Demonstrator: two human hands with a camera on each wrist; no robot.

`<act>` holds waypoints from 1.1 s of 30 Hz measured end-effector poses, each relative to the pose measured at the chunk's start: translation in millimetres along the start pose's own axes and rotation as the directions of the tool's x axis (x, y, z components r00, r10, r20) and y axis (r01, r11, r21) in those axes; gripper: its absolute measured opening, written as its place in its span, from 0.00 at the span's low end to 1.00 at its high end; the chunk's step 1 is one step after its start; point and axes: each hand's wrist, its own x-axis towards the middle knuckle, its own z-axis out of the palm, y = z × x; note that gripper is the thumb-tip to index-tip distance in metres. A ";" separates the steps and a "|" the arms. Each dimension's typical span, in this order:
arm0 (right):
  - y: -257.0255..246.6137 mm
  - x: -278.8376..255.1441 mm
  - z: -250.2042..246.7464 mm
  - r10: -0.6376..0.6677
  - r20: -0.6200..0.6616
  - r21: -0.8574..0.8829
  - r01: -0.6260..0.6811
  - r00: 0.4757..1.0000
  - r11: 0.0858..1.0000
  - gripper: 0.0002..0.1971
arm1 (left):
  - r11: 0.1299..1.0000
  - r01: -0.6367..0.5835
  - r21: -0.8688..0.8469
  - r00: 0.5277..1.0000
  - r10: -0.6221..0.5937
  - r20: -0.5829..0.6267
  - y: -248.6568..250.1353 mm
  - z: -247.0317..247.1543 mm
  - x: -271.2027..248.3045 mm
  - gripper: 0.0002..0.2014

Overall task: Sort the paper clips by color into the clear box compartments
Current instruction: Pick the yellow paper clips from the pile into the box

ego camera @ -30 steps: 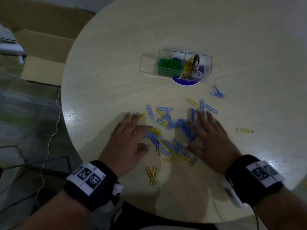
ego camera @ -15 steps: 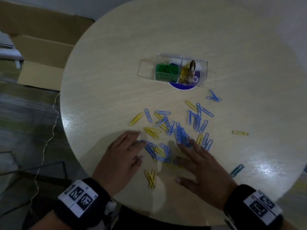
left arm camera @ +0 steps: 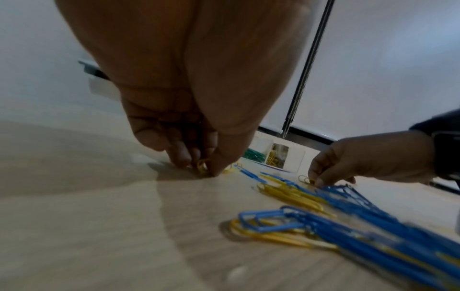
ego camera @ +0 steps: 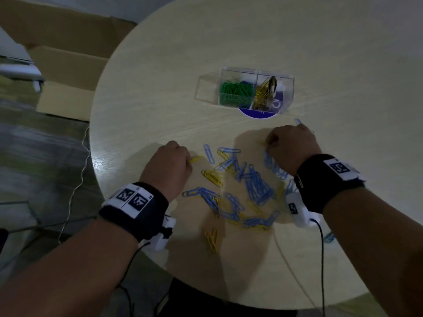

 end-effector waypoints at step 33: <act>5.2 -60.4 6.7 -0.240 -0.213 0.112 0.268 0.947 0.957 0.04 | 0.981 -0.192 -0.016 0.960 0.191 0.205 14.1 -5.3 -9.4 0.14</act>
